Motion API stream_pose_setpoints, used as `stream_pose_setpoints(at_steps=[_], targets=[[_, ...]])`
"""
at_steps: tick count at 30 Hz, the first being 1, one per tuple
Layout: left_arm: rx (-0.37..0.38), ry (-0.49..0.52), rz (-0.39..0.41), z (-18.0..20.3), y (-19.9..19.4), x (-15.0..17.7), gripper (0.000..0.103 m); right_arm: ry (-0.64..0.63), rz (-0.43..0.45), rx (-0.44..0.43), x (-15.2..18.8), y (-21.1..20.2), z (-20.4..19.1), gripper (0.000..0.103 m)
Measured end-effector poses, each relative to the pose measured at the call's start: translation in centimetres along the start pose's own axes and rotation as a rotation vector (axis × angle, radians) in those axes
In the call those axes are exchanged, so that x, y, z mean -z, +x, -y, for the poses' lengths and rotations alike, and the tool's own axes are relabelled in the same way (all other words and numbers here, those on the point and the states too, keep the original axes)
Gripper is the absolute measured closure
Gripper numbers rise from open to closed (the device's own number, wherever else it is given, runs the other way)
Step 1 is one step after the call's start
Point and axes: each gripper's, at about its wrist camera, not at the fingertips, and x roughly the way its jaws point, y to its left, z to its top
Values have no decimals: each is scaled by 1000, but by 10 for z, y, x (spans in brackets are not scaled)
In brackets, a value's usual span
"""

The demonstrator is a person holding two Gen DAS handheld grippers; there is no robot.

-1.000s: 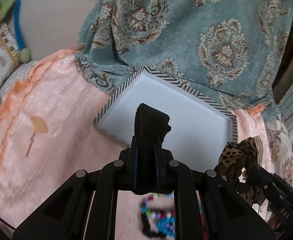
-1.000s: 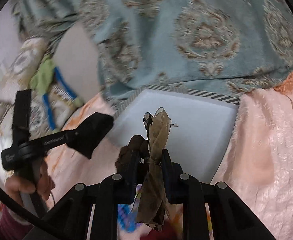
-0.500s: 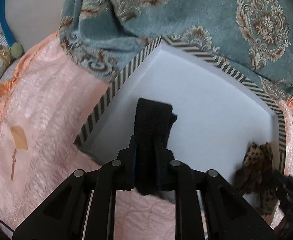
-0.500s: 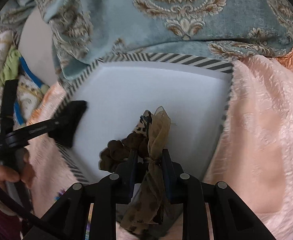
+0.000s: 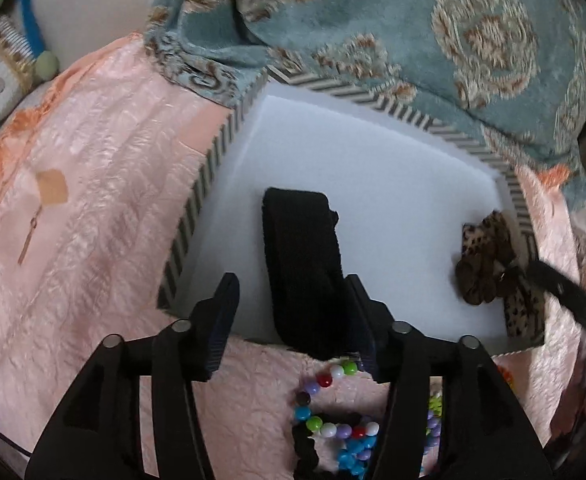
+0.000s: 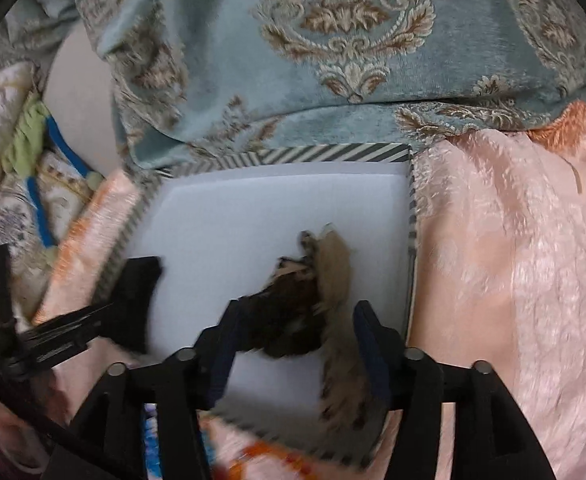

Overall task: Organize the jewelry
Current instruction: 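Carry both held items into the white tray and open both grippers, then lift both grippers out of the tray toward the remaining jewelry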

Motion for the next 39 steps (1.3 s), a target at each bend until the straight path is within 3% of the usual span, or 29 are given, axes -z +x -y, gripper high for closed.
stream_pose_setpoints(at_steps=[3, 6, 13, 16, 29, 39], targets=[[8, -28, 24, -3, -15, 3, 43, 3, 37, -7, 11, -23, -11, 39], [-4, -27, 62, -1, -34, 11, 43, 9, 65, -2, 21, -41, -21, 33], [-28, -7, 142, 3, -79, 36, 43, -56, 141, 24, 47, -84, -57, 30], [-45, 11, 165, 6, -95, 48, 43, -76, 169, 29, 56, -98, -70, 23], [-106, 49, 265, 11, -144, 80, 43, -107, 229, 71, 80, -127, -103, 22], [-30, 15, 223, 6, -148, 93, 43, -117, 191, 80, 94, -131, -99, 22]])
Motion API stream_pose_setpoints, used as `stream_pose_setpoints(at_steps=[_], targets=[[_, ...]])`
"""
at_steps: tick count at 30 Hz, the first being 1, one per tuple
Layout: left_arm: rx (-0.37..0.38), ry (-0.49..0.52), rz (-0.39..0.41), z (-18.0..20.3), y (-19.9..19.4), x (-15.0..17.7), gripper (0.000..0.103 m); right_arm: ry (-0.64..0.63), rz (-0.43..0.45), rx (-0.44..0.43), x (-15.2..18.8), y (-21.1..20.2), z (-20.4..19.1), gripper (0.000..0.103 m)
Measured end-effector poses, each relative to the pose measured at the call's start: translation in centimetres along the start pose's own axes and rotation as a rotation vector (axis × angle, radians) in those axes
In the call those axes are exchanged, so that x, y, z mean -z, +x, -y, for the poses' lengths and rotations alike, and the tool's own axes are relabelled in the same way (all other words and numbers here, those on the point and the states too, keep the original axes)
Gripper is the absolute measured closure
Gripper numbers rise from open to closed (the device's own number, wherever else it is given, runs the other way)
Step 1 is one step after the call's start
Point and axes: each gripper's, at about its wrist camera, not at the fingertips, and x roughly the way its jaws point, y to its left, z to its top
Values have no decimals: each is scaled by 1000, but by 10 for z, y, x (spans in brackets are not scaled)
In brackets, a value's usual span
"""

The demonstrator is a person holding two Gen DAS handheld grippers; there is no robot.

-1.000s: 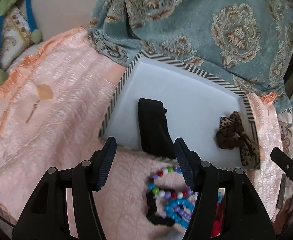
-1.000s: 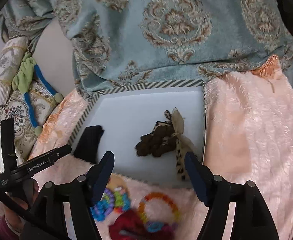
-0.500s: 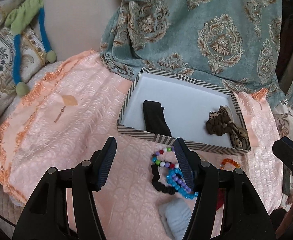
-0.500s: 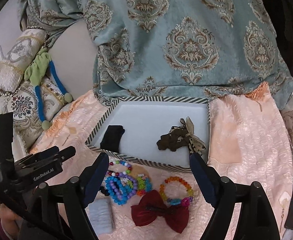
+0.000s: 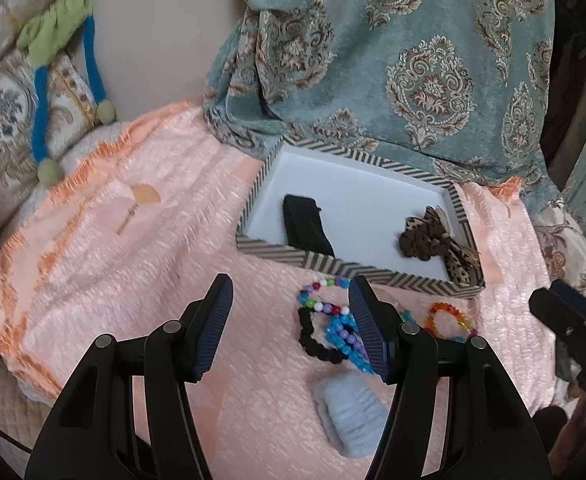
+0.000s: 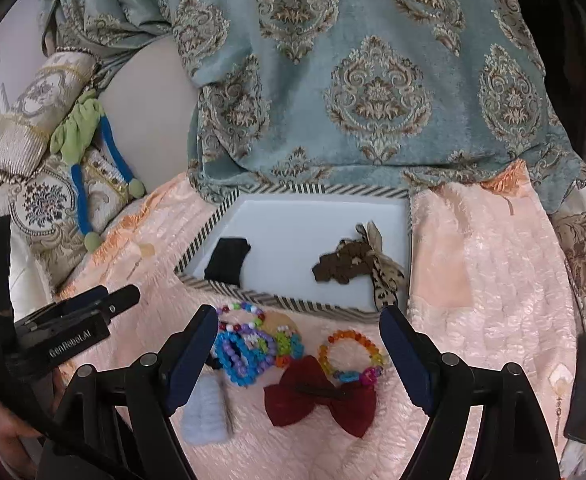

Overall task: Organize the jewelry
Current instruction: 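Lift both grippers out of the tray toward the remaining jewelry, then grasp the multicolour beaded bracelet with the left gripper while the right gripper grasps the red bow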

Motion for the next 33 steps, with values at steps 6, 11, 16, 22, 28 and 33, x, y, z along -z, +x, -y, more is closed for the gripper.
stream_pose_setpoints(at_steps=[6, 11, 16, 22, 28, 33], targets=[[42, -51, -92, -10, 19, 9, 43, 11, -48, 8, 22, 12, 18, 22], [58, -74, -185, -16, 47, 17, 43, 31, -119, 21, 40, 34, 40, 22], [76, -133, -242, -22, 68, 13, 43, 52, -152, 21, 52, 43, 55, 28], [68, -148, -257, -18, 90, -2, 43, 44, -193, -5, 61, 53, 59, 40], [46, -101, -291, -9, 112, -10, 43, 4, -207, -50, 67, 54, 51, 40], [32, -67, -324, -2, 129, -11, 43, 30, -239, -51, 72, 63, 57, 40]])
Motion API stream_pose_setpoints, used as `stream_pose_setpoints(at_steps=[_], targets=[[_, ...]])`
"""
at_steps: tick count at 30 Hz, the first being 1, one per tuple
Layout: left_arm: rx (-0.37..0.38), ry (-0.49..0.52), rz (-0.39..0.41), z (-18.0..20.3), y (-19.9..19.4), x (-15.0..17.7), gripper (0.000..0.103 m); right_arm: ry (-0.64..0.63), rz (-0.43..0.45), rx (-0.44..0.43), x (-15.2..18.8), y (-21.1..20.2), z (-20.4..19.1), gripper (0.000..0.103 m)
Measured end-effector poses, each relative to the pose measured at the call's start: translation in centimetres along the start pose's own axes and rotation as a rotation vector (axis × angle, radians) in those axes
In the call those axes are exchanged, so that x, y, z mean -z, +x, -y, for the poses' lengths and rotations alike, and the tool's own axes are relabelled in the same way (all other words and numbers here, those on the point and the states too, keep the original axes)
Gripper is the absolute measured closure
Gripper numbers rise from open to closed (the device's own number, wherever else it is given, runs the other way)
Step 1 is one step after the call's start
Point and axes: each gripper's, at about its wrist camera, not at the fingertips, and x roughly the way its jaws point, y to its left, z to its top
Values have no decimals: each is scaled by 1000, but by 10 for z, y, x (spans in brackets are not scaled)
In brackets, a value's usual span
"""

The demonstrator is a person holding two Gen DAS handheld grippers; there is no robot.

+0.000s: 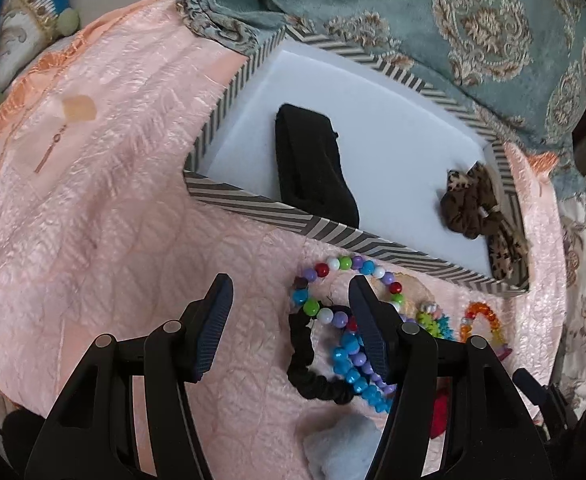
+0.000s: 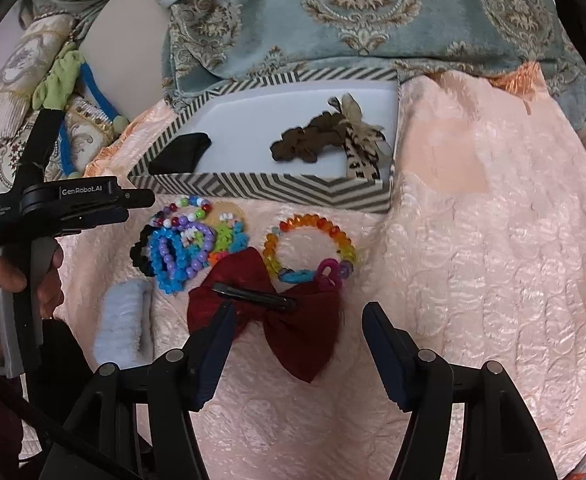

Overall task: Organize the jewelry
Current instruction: 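Grasp the multicolour beaded bracelet with the left gripper while the right gripper grasps the red bow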

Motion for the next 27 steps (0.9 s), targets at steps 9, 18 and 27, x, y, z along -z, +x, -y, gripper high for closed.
stream_pose_setpoints(at_steps=[9, 18, 27], targets=[[3, 13, -31, 2, 11, -7, 43, -143, 17, -41, 0, -4, -20, 40], [7, 42, -91, 8, 24, -16, 43, -431, -34, -64, -12, 17, -41, 39], [22, 84, -100, 20, 36, -19, 55, -430, -74, -63, -5, 32, -30, 65]])
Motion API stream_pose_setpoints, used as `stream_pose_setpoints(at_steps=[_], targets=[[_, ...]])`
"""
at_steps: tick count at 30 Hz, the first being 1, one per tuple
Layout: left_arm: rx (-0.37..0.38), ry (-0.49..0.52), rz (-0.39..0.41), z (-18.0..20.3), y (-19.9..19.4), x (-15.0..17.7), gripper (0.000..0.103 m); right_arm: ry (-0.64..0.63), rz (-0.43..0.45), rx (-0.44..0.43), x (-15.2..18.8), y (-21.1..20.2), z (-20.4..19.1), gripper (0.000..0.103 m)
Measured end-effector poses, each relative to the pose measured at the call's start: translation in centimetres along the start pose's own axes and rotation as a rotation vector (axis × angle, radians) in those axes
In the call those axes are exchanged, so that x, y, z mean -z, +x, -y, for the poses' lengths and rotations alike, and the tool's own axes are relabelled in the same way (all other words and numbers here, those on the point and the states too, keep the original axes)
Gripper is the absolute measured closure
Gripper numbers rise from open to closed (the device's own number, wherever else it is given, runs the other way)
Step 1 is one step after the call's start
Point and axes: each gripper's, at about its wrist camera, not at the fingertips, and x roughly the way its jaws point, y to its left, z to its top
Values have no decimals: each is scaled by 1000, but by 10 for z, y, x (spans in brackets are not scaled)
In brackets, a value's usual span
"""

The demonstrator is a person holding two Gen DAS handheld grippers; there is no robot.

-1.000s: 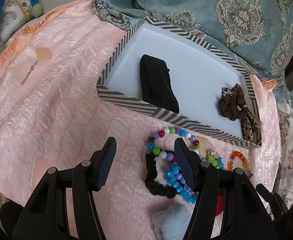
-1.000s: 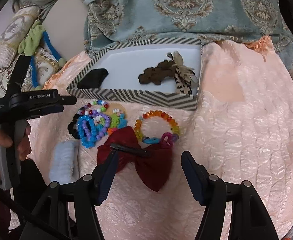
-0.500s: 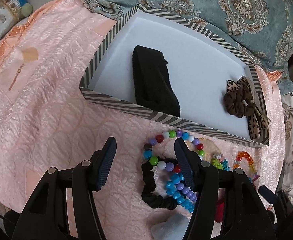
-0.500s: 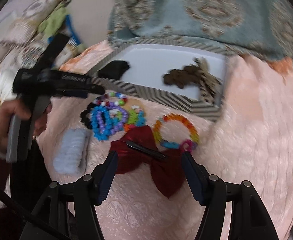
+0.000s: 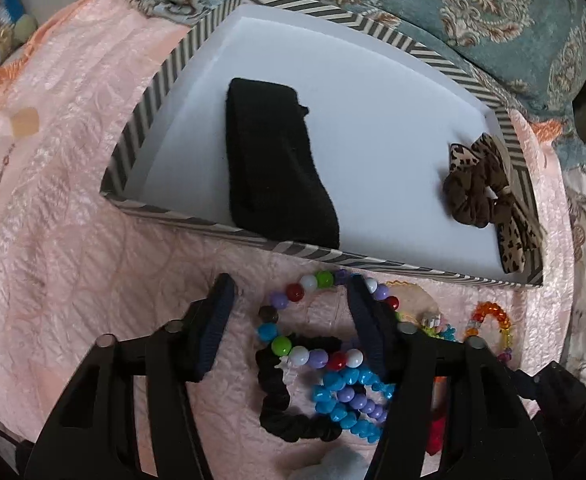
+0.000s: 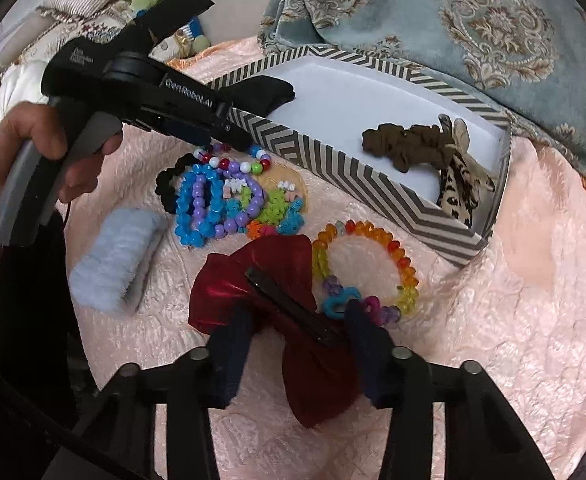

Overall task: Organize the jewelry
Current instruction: 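Grasp the multicolour beaded bracelet with the left gripper while the right gripper grasps the red bow, then carry the bracelet and red bow into the tray and open both grippers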

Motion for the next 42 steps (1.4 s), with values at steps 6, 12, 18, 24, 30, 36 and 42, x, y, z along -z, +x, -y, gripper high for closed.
stream_pose_setpoints(at_steps=[6, 12, 18, 24, 30, 36, 42], targets=[[-13, 20, 15, 2, 1, -2, 91, 26, 8, -43, 1, -3, -3, 85], [27, 22, 78, -2, -26, 3, 97, 121, 82, -104, 1, -26, -1, 86], [35, 42, 122, 0, -49, 3, 98, 173, 124, -115, 0, -42, -2, 86], [-3, 31, 55, 0, -26, 7, 71, 190, 136, -119, 6, -50, -5, 86], [-15, 6, 15, -1, 1, 6, 68, 210, 137, -121, 7, -52, -3, 86], [-2, -4, 47, -9, -6, 8, 94, 220, 148, -130, 5, -53, -5, 86], [39, 7, 141, -9, -52, 8, 94, 233, 167, -133, -2, -55, -6, 86]])
